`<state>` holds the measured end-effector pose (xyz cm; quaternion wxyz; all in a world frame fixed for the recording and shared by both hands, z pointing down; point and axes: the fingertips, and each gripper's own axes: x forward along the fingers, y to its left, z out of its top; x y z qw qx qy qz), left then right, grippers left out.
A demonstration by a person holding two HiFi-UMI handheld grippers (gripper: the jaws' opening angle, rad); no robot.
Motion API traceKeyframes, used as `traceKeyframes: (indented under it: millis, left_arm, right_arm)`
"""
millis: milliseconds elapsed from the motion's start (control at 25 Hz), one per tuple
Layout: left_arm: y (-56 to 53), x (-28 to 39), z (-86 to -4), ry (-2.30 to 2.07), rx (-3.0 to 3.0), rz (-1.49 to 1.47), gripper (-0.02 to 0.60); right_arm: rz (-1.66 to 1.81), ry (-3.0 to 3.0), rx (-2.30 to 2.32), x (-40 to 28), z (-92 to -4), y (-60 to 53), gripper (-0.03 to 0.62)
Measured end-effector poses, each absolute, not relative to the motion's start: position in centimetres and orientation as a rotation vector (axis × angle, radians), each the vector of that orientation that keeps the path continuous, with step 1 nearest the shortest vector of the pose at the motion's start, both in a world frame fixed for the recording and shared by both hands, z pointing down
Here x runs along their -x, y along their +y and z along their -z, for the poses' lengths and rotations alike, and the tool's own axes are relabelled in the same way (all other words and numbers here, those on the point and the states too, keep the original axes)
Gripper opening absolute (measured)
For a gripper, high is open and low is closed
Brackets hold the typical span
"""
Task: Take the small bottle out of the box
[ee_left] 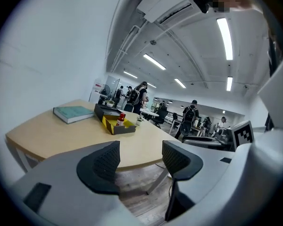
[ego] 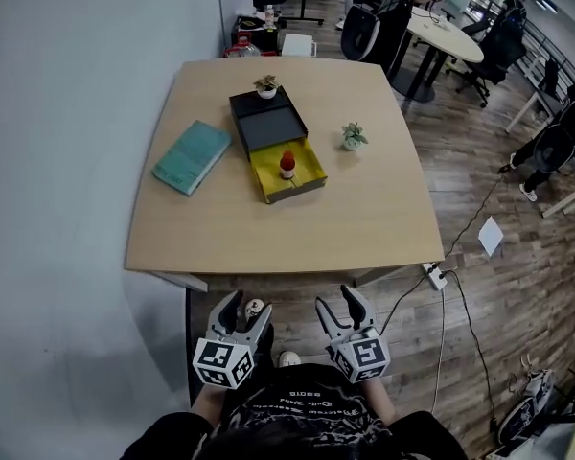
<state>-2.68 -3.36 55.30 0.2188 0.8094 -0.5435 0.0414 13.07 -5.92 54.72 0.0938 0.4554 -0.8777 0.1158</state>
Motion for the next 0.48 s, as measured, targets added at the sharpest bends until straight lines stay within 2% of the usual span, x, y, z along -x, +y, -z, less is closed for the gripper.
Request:
traceKeyframes:
  millis: [480]
  left_arm:
    - [-19.3,7.9,-55.9,-1.449,-2.268,-0.115,0.288]
  right_arm:
    - [-0.365,-2.511,-1.423,-7.8,-55.2,-18.4,0.253]
